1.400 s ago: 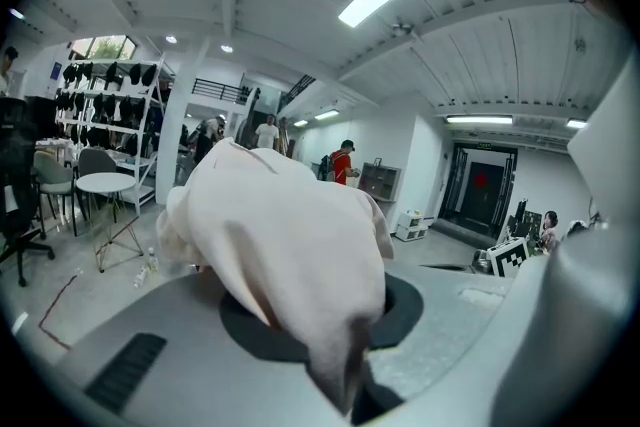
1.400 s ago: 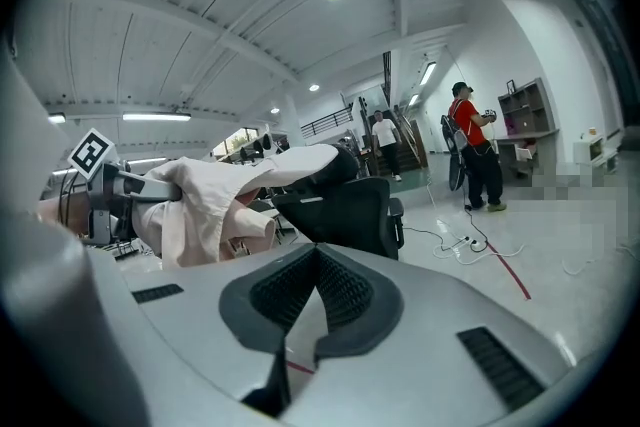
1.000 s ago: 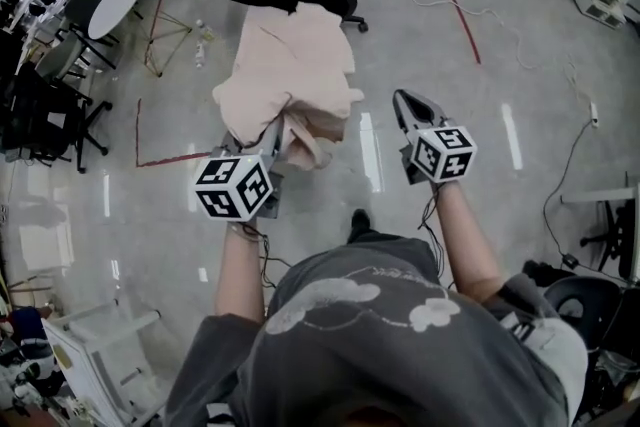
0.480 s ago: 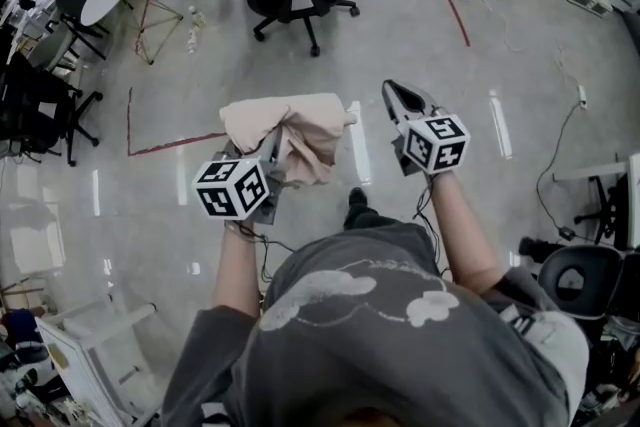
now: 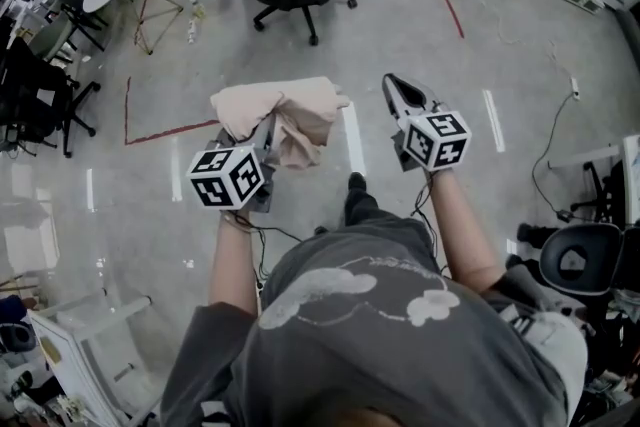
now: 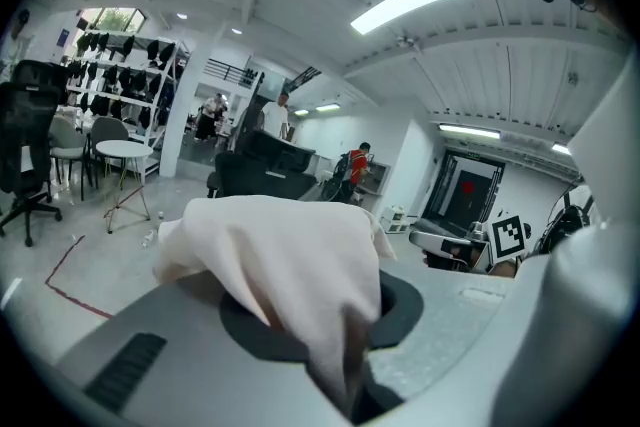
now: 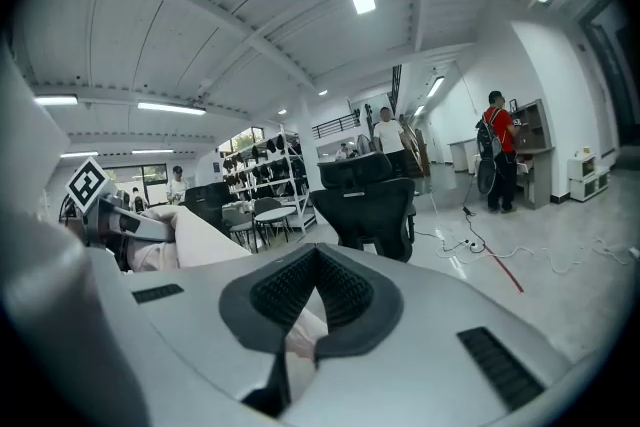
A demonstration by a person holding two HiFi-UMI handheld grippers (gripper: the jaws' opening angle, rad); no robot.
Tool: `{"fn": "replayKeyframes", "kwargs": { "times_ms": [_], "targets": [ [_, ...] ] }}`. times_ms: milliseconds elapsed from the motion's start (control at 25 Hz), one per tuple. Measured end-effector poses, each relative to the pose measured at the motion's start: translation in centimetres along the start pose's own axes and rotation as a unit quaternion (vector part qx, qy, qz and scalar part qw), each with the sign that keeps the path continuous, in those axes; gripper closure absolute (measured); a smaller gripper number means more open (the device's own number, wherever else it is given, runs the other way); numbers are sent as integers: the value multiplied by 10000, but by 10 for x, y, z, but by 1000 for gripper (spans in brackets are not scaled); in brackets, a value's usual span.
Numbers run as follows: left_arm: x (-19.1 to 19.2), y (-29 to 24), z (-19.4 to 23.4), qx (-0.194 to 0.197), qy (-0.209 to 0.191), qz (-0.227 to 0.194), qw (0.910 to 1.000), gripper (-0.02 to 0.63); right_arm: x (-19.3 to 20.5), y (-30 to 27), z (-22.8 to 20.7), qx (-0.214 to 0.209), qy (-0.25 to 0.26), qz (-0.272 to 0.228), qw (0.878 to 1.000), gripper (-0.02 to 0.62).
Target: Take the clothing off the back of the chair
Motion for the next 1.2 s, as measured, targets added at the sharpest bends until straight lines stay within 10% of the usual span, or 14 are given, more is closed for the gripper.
{"fn": "replayKeyframes", "kwargs": {
  "times_ms": [1200],
  "targets": [
    [53, 95, -7, 83, 5, 12, 10000, 540, 39, 92, 73, 233, 575, 14, 9981, 603]
  ]
}}
Point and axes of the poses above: the fingertips, and each gripper's own axes: y backward along the fingers, z to its left, x out of its underside, the point moved 3 cm from there along y, backward along the fingers, and after that the axes turned 3 degrees about -z, right-handed, at the moved point
